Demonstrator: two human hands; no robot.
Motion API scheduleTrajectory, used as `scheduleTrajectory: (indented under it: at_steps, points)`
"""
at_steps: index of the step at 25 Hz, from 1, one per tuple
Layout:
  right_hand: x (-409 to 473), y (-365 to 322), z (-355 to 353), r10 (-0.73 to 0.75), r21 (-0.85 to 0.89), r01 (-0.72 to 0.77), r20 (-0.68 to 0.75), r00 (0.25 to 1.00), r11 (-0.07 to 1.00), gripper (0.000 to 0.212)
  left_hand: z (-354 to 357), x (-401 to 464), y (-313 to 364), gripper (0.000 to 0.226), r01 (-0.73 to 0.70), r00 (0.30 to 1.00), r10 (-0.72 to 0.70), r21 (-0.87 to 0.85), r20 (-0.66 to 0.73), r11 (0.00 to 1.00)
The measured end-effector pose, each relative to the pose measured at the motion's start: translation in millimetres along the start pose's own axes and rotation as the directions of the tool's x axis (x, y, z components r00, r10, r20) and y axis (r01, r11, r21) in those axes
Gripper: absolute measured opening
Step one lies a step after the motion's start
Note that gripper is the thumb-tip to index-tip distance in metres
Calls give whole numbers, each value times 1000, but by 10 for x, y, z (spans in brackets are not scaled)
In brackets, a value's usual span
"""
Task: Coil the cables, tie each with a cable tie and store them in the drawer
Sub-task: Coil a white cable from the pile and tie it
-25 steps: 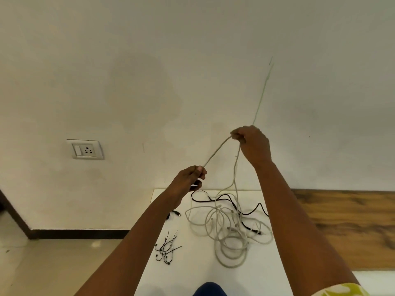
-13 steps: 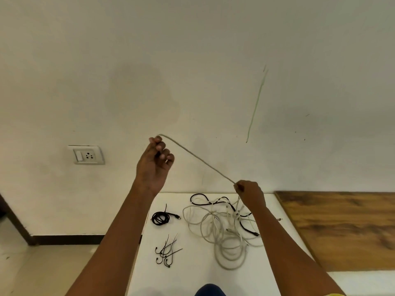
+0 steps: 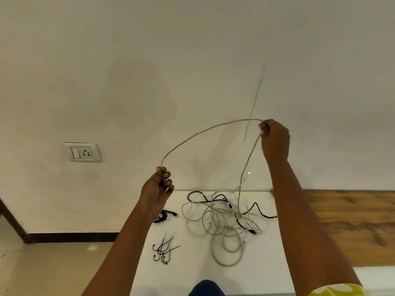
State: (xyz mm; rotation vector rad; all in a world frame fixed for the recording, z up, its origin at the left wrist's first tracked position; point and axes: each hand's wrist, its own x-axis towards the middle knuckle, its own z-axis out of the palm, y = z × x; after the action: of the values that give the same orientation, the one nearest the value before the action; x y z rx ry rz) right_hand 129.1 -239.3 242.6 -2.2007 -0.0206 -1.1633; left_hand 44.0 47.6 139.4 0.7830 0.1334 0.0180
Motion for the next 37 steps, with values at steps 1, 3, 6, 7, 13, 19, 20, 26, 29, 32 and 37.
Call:
scheduleTrajectory:
  at_steps: [1,3,6,7,13,19,20,26,29,32,37]
  points:
    - [40,-15,-22,-18,32,19,-38,999,999,19,14,-5,-31,27,16,1000,-16,24,-3,1000]
    - [11,34,-17,-6,45,1,121,993,999,18,28,-18,-112,25,55,998,-54,83,-21,995]
    - [-158,147,27,56,-42,-44,369,928,998,20,17,-43,-233,21,113,993,-106,162,-51,980]
    - [-158,128,6,48,-39,-38,316,948,999,20,14,-48,-273,21,123,992,-116,180,-54,976]
    - [183,-312,-245,-176,-37,172,-161,971,984,23,51,-69,-356,24,124,992,-126,219,-4,968]
    - [100,-73,-139,-73,-126,108,259,963,986,15,38,-127,-416,21,167,986,-162,155,-44,974]
    - [7,26,-89,-7,-172,70,342,940,983,13,26,-129,-418,20,188,982,-184,129,-41,974]
    - [-739,494,201,316,-239,-207,673,669,949,8,17,-112,-340,24,175,984,-166,168,-67,970]
    - [-1111,601,326,462,-333,-334,750,473,882,18,47,-118,-294,25,169,986,-155,320,-68,932]
    - [-1322,538,381,485,-462,-188,694,532,867,30,124,-119,-270,26,164,986,-160,477,-50,863]
    - [-1352,-39,472,-127,159,40,586,800,987,52,336,-120,-241,25,178,972,-231,535,34,826]
